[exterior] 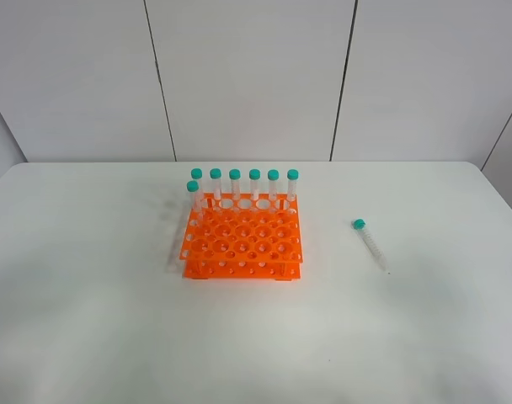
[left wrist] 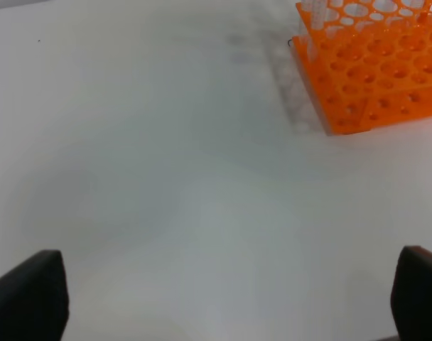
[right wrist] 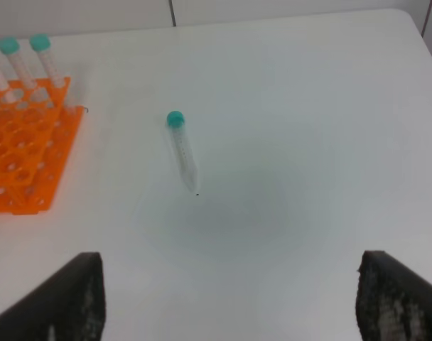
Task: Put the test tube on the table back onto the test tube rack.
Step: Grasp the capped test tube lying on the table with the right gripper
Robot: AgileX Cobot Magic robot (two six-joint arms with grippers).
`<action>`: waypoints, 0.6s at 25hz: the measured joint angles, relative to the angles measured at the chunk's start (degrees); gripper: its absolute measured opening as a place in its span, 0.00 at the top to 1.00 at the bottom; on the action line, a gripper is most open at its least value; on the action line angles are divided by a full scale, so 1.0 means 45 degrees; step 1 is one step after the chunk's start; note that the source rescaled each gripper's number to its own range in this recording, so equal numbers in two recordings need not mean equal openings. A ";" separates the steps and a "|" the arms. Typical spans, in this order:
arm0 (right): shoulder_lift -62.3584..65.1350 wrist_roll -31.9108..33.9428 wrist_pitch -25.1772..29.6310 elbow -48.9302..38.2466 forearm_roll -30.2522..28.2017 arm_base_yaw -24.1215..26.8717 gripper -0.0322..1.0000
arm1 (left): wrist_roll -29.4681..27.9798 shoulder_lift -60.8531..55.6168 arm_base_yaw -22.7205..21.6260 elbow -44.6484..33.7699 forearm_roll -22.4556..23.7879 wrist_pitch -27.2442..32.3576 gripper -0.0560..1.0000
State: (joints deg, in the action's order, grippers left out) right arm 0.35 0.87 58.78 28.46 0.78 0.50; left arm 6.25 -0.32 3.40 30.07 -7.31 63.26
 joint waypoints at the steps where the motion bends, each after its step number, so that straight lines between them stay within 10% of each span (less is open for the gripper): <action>1: 0.0000 0.0000 0.0000 0.0000 0.0000 0.0000 0.00 | 0.0000 0.0000 0.0000 -0.0010 0.0000 0.0000 0.00; 15: 0.0000 0.0000 0.0000 0.0000 0.0000 0.0000 0.00 | 0.0000 0.0000 0.0000 -0.0154 0.0000 -0.0096 0.00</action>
State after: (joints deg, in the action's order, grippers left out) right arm 0.35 0.87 58.78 28.46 0.78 0.50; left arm 6.25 -0.32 3.40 29.37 -7.31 62.83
